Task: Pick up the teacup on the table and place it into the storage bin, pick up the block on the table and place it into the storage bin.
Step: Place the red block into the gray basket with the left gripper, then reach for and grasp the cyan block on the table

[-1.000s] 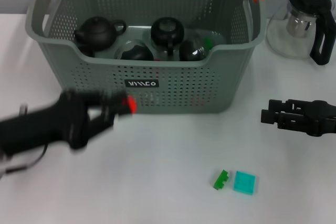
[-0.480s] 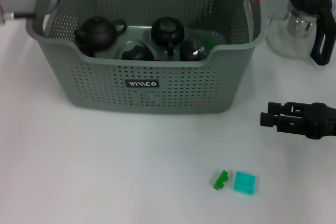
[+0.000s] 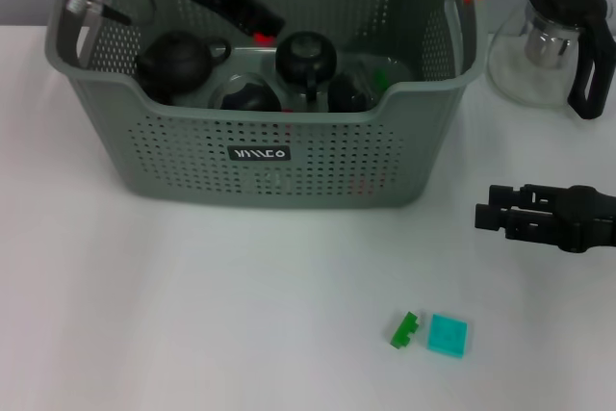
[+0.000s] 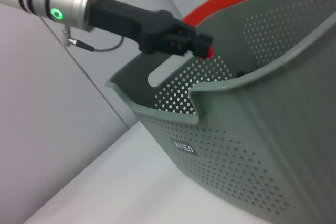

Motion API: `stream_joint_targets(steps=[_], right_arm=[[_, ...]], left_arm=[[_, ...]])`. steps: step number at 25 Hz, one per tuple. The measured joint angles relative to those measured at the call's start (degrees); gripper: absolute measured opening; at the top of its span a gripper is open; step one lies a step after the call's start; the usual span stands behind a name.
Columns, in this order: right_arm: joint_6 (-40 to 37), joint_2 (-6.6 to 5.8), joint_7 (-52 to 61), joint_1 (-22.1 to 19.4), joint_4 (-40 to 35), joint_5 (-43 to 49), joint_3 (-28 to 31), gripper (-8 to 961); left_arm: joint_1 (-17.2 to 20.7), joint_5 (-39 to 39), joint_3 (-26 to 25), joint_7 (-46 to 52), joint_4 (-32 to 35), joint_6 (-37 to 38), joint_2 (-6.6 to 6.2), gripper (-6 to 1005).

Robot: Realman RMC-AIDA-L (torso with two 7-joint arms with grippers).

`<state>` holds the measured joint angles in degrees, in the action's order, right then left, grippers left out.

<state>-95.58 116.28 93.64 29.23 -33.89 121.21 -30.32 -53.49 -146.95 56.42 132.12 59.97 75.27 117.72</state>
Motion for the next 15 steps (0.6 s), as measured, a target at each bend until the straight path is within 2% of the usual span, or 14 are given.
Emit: stream_joint_targets(steps=[4,7,8,9,10,12,15], right_arm=[[0.0,0.0,-0.1,-0.1,0.0,0.0,0.0,684],[0.0,-0.02,0.0,-0.2,0.0,0.0,0.1,684],[0.0,-0.05,0.0,-0.3,0.0,0.0,0.3,684],[-0.1,-0.05,0.0,-0.3,0.0,-0.1,0.3,683],[-0.1,-0.05,0.0,-0.3,0.0,-0.2,0.4,683],[-0.1,0.03,0.0,-0.4,0.0,-0.2,0.4,683],[0.0,0.07,0.0,-0.4,0.0,-0.1,0.4,683]], left_arm=[[3.0,1.1,-0.7,-1.6,5.5,-2.0,2.41,244],[7.6,7.2,-2.6,-2.6,11.8,-1.6,3.81,364],[7.6,7.2,-2.6,-2.6,11.8,-1.6,3.81,403],[14.1,19.7,-5.3,-7.2,16.1,-0.4,4.9,443],[14.5,20.1,-5.5,-7.4,16.2,-0.3,4.94,483],[21.8,37.6,-7.8,-17.6,15.2,4.3,5.59,552],[26.9,52.1,-12.5,-31.2,8.9,15.0,5.98,656]])
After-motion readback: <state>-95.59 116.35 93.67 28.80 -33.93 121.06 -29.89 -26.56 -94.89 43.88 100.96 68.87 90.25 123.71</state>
